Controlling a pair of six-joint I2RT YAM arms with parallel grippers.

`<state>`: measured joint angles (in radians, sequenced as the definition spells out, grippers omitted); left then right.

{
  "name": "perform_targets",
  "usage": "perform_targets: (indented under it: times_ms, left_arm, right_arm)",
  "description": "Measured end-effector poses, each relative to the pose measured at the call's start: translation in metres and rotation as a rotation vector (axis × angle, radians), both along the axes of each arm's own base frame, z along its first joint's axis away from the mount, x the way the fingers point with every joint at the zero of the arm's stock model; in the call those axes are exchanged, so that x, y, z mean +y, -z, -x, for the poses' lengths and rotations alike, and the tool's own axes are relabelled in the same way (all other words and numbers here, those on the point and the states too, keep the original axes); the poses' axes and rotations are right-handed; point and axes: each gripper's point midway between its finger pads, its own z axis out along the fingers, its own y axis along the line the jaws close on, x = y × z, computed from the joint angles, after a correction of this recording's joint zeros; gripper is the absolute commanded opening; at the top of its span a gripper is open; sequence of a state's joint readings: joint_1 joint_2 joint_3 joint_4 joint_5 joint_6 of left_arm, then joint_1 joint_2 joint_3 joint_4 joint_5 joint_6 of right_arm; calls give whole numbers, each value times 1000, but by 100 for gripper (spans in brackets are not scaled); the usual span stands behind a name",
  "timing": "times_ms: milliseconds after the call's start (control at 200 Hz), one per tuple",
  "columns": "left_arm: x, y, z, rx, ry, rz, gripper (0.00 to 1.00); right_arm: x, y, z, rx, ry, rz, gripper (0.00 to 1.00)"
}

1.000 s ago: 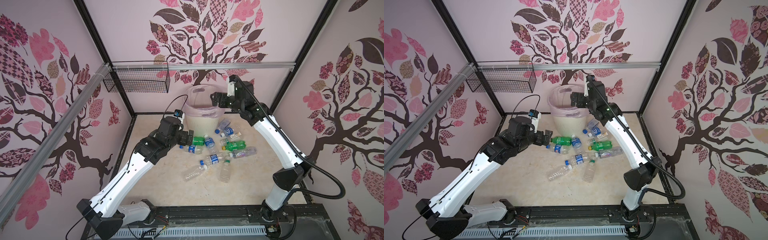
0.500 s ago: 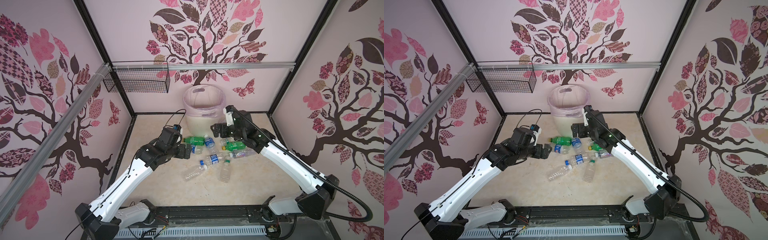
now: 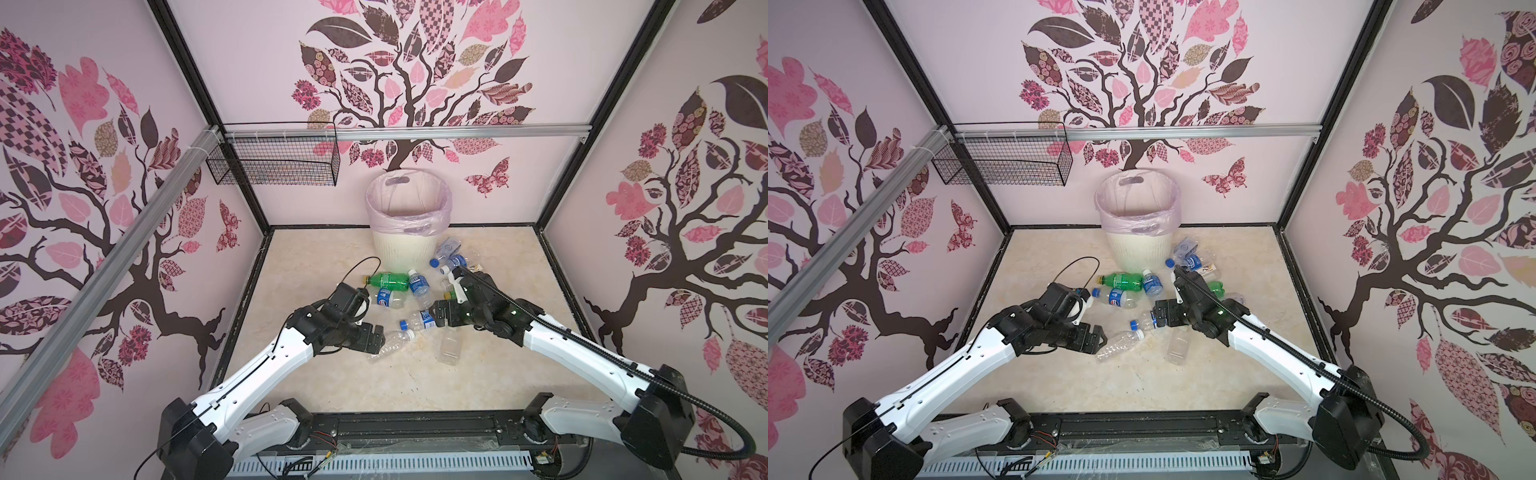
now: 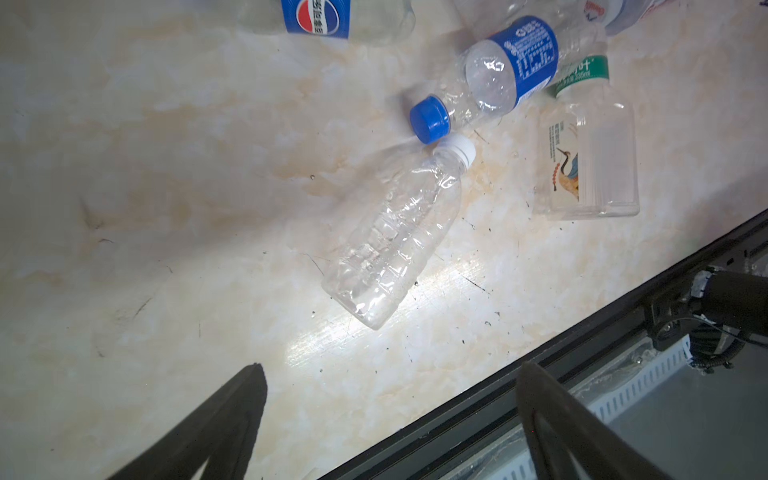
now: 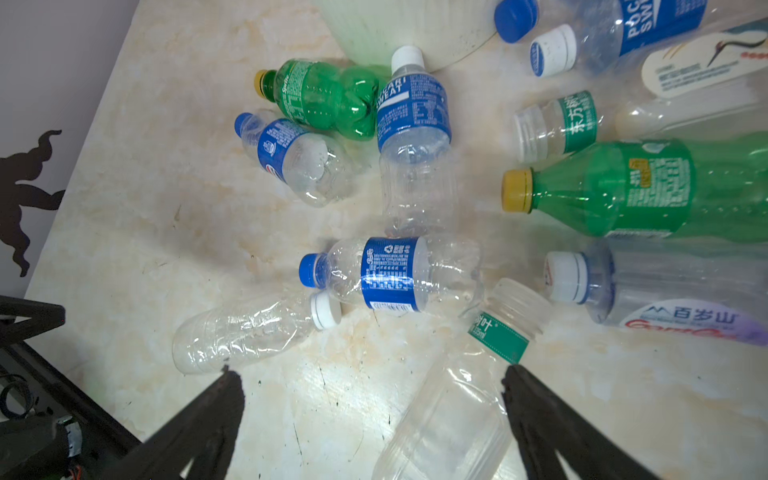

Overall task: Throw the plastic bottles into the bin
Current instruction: 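Lower both grippers back toward the bottles nearer the robot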

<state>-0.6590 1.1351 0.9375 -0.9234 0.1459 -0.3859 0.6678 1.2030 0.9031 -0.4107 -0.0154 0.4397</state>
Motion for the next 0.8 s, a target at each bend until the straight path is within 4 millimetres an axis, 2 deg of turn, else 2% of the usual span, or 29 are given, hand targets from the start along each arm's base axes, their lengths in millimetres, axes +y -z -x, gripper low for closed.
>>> perform_targets:
  times_ms: [275,380,585,795]
  left_arm:
    - [-11,47,6,146,19,-63,97]
    - [-13,58,3,166,11,-83,97]
    - [-15,80,-2,193,2,-118,97]
    - [-19,97,-4,214,9,-144,97]
  right_arm:
    - [-1,2,13,11,-3,-54,100]
    - [0,2,16,9,-3,-76,100]
    - [-1,17,24,47,-12,-82,100]
    - [9,10,25,44,-41,-133,100]
